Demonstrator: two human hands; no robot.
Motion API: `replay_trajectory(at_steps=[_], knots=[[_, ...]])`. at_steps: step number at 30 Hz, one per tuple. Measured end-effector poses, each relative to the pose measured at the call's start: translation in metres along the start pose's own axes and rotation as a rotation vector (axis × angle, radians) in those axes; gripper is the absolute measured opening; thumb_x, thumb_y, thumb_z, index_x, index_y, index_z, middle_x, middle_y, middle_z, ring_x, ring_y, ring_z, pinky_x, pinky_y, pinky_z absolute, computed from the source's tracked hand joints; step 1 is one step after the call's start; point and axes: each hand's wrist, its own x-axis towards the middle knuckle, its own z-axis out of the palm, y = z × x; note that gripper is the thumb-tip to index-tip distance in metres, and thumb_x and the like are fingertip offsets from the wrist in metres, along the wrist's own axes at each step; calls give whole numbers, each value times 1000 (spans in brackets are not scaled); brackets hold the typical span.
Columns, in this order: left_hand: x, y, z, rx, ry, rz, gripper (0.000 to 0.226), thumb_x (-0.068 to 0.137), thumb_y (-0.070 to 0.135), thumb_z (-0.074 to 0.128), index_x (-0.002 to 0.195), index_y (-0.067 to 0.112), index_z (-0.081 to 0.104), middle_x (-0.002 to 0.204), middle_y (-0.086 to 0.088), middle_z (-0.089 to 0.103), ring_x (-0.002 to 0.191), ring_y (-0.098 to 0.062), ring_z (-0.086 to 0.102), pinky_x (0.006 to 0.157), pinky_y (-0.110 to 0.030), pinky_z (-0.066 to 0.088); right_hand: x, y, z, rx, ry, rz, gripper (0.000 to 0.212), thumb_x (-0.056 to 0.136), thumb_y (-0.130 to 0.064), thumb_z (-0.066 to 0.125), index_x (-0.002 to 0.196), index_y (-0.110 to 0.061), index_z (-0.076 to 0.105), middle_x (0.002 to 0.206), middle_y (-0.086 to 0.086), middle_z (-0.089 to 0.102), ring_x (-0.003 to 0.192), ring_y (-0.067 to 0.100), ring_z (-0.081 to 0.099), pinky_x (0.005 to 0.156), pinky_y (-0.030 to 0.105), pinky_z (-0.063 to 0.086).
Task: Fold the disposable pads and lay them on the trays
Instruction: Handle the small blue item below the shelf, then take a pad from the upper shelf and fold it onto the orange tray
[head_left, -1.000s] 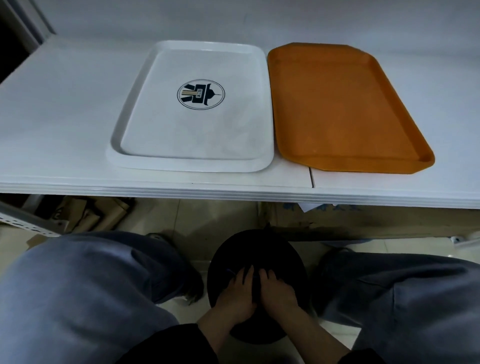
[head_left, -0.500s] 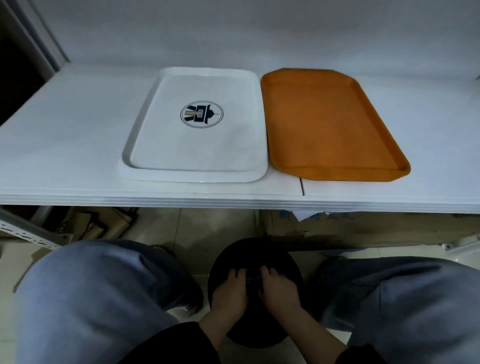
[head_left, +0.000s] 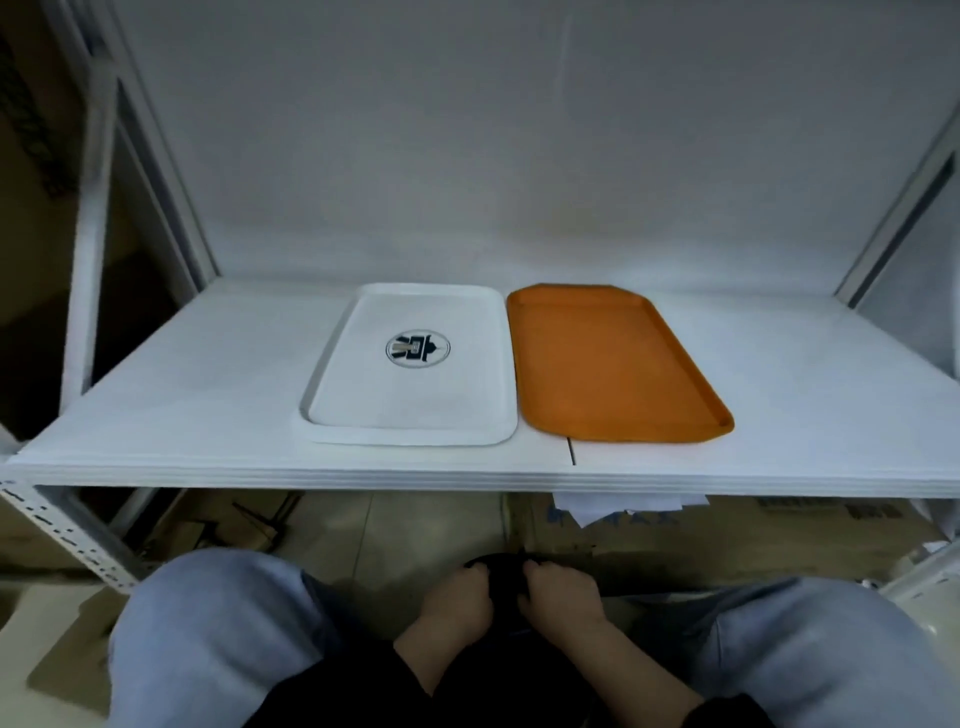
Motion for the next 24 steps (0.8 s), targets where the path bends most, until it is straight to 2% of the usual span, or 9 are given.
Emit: replay_trajectory(at_steps=[2,4,6,8,9,13,17,19,24], knots=[[-3,6,-20,-10,60,1,35,94,21,42,125,11,54,130,-13,56,120,-28,54,95,-31,43,-3,-2,-21,18,33,-9,18,95,-27,43,101,-14,54,100,7,64,93,26,62,62,27,37],[-6,12,-41,5,132,22,34,94,26,44,123,13,57,128,-11,58,119,-26,55,96,-30,44,-5,-2,-42,10,86,-17,15,95,-25,42,83,-17,46,80,3,56,84,25,58,58,27,35],[-9,17,-62,32,231,47,32,94,29,44,117,14,61,124,-9,61,115,-25,57,95,-30,46,-4,-3,-63,-6,156,-20,14,96,-25,41,87,-18,49,91,5,60,91,25,59,67,29,38],[-14,24,-83,9,300,61,30,94,29,43,113,13,61,123,-9,61,115,-26,56,92,-32,45,-6,-3,-85,-21,221,-2,23,98,-28,39,110,-15,54,115,7,60,106,25,58,79,31,41],[-16,27,-93,-3,322,64,29,94,28,43,112,13,60,123,-9,60,114,-27,56,91,-33,44,-7,-3,-95,-38,248,3,27,98,-29,39,115,-14,53,119,7,60,108,26,57,81,32,42],[-25,43,-135,7,435,78,28,93,23,41,112,15,60,121,-6,61,111,-26,57,88,-30,44,-15,-2,-136,-68,345,9,27,94,-29,42,110,-12,57,114,9,63,104,29,59,72,31,40],[-36,61,-172,41,522,91,28,94,18,40,112,15,61,117,-4,63,106,-25,59,80,-29,44,-28,-5,-181,-120,426,3,19,96,-25,40,95,-16,56,108,10,65,88,28,60,51,25,28],[-45,71,-193,53,573,110,28,93,17,39,111,15,61,117,-4,63,105,-26,60,78,-29,44,-35,-9,-208,-140,467,17,21,96,-24,39,100,-16,58,110,9,64,85,26,57,57,27,34],[-74,101,-245,98,711,159,28,93,18,39,109,15,62,117,-6,63,106,-29,59,81,-30,46,-49,-18,-265,-154,609,40,25,93,-22,42,104,-14,63,113,9,65,104,31,61,67,29,39]])
